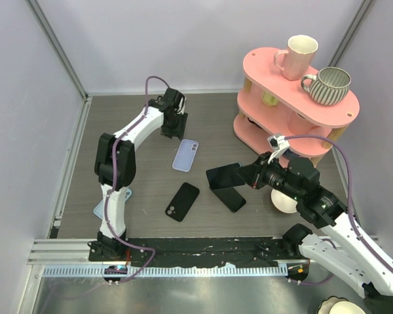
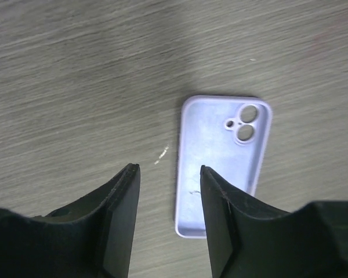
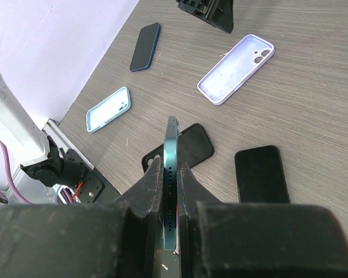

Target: Put the phone into the phone case

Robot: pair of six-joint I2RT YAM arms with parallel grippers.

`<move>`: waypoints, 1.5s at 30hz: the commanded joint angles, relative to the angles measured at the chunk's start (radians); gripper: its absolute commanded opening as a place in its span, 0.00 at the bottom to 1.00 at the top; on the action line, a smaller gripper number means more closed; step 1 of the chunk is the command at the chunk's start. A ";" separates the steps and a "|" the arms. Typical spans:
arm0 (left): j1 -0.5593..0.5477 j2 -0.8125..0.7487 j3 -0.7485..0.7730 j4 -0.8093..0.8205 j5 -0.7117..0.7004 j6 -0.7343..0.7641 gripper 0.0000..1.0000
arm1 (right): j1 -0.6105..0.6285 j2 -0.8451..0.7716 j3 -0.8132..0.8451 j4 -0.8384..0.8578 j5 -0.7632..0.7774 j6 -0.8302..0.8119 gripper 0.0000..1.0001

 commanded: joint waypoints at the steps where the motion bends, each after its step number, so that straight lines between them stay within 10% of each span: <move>1: 0.008 0.083 0.080 -0.135 -0.045 0.053 0.48 | 0.001 -0.004 0.037 0.063 -0.021 0.024 0.01; 21: 0.006 0.114 -0.021 -0.012 0.062 -0.024 0.43 | 0.001 0.004 0.033 0.048 0.002 0.004 0.01; 29: 0.011 0.056 -0.131 0.015 0.079 -0.275 0.00 | 0.001 0.015 0.036 0.040 0.008 0.031 0.01; 41: 0.049 -0.122 -0.471 0.270 0.059 -0.791 0.01 | -0.001 0.038 0.034 0.048 0.046 0.056 0.01; 45: 0.045 -0.165 -0.553 0.299 0.030 -0.875 0.30 | 0.001 0.046 0.007 0.091 0.063 0.086 0.01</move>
